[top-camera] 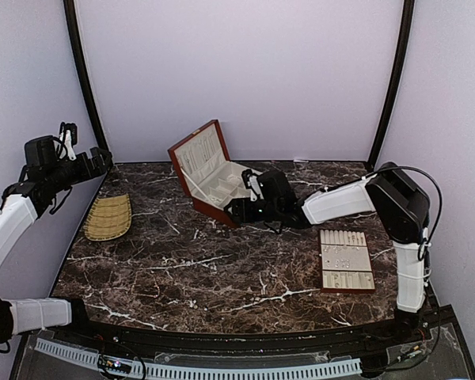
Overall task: Organize the mixed jewelry
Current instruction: Adjust the jewelry box at the center of the board.
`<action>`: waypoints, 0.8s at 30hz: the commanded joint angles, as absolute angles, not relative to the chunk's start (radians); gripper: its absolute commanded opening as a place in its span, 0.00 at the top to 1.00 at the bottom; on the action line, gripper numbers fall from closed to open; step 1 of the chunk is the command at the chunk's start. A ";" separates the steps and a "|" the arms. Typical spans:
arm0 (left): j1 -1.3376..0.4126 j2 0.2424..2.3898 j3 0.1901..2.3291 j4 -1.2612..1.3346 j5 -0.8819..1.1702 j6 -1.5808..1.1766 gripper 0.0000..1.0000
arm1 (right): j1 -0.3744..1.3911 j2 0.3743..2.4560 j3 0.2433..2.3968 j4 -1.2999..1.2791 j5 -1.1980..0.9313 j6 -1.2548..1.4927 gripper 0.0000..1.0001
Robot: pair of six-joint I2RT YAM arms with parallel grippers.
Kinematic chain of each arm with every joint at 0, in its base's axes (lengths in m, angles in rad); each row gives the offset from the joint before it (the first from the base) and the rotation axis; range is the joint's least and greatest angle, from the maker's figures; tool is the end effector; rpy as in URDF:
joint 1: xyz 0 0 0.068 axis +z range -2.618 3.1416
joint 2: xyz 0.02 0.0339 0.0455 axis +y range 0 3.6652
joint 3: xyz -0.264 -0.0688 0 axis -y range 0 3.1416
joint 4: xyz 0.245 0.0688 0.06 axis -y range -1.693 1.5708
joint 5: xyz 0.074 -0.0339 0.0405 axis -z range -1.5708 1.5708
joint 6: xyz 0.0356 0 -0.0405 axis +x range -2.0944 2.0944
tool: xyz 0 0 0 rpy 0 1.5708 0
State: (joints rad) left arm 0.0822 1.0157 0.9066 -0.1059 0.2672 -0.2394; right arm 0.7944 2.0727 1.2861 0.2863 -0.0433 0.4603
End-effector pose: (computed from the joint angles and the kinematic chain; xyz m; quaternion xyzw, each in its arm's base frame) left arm 0.2368 0.0101 0.3477 -0.0411 0.7754 -0.1522 0.6115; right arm 0.3203 0.3283 0.1613 -0.1539 0.8461 0.3144 0.4019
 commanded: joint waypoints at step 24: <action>-0.219 1.128 0.828 -0.218 0.328 -0.088 0.19 | 0.799 1.525 0.864 0.339 0.186 0.360 0.10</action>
State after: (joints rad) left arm -0.1474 1.1263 0.8642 -0.1341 0.3241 -0.1246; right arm 0.7998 1.5795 0.9058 0.3389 0.1352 0.3851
